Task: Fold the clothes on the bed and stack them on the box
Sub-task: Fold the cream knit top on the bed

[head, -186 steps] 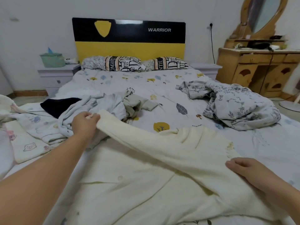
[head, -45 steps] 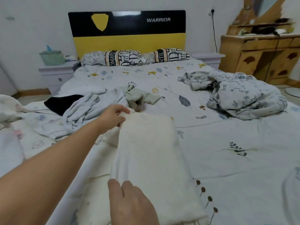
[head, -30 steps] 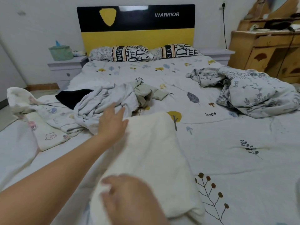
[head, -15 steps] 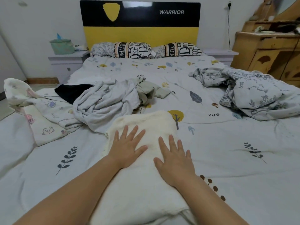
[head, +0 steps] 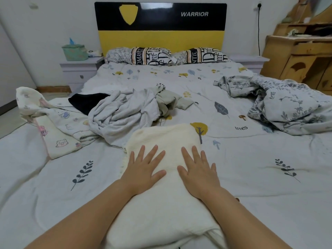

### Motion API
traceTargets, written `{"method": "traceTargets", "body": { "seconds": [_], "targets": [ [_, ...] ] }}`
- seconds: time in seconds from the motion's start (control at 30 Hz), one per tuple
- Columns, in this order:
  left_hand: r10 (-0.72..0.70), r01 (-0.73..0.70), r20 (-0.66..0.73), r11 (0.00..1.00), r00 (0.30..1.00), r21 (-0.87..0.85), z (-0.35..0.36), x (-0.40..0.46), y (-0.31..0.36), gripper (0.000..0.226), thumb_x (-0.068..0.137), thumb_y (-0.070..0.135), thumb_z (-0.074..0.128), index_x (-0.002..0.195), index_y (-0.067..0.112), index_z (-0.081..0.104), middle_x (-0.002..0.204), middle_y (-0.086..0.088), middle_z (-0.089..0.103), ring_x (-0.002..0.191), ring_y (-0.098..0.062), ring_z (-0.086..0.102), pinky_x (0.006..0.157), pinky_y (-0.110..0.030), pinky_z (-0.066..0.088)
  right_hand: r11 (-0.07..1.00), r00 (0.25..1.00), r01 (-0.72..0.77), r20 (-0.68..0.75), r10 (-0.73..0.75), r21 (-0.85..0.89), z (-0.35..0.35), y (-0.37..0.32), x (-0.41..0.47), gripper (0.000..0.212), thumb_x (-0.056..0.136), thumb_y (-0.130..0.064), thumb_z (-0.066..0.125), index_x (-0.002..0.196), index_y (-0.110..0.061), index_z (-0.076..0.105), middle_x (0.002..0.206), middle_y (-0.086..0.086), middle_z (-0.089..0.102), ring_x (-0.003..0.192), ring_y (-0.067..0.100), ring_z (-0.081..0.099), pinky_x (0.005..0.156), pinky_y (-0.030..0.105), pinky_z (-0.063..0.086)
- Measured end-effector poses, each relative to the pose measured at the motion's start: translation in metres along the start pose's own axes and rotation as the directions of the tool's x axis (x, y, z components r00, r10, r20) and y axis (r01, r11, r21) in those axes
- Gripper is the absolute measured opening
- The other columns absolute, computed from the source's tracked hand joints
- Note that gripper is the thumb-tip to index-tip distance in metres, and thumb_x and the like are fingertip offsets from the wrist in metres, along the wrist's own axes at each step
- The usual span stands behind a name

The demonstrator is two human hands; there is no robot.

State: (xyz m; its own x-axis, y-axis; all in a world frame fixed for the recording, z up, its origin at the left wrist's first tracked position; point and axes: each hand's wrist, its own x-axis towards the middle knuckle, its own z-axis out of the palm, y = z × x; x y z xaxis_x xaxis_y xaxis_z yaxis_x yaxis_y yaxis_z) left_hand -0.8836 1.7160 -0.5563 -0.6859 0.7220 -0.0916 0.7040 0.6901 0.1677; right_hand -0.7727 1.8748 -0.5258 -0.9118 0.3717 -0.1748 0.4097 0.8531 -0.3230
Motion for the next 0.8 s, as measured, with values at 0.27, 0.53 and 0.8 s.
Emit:
{"method": "traceTargets", "body": {
  "seconds": [0.27, 0.53, 0.8],
  "targets": [
    [0.080, -0.079, -0.013, 0.994, 0.997, 0.077, -0.034, -0.034, -0.006, 0.088, 0.067, 0.060, -0.012, 0.150, 0.033, 0.000, 0.158, 0.006, -0.008, 0.146, -0.018, -0.006, 0.116, -0.035, -0.003, 0.972, 0.978, 0.208, -0.023, -0.207, 0.108, -0.034, 0.026, -0.030, 0.051, 0.103, -0.022, 0.025, 0.151, -0.028, 0.008, 0.159, -0.001, -0.002, 0.146, 0.014, -0.005, 0.116, 0.026, 0.004],
    [0.087, -0.088, 0.031, 0.996, 0.996, 0.028, -0.039, -0.107, -0.034, 0.066, 0.096, 0.007, 0.034, 0.148, 0.035, 0.005, 0.147, 0.018, -0.014, 0.145, -0.009, -0.005, 0.114, -0.024, -0.004, 0.898, 0.921, 0.388, 0.051, -0.386, -0.209, -0.025, 0.073, -0.082, 0.077, 0.097, -0.010, 0.030, 0.130, -0.047, -0.028, 0.144, -0.015, -0.028, 0.141, 0.005, -0.020, 0.117, 0.024, -0.004],
    [0.142, -0.163, 0.168, 0.980, 0.976, 0.119, -0.036, -0.150, -0.024, 0.094, 0.086, 0.028, 0.049, 0.131, 0.044, -0.032, 0.144, 0.019, -0.026, 0.134, -0.002, -0.026, 0.110, -0.028, -0.019, 0.826, 0.854, 0.495, -0.026, -0.520, -0.269, -0.021, 0.070, -0.099, 0.074, 0.101, -0.026, 0.027, 0.124, -0.065, -0.032, 0.146, -0.018, -0.032, 0.139, 0.003, -0.027, 0.114, 0.020, -0.009]
  ]
}}
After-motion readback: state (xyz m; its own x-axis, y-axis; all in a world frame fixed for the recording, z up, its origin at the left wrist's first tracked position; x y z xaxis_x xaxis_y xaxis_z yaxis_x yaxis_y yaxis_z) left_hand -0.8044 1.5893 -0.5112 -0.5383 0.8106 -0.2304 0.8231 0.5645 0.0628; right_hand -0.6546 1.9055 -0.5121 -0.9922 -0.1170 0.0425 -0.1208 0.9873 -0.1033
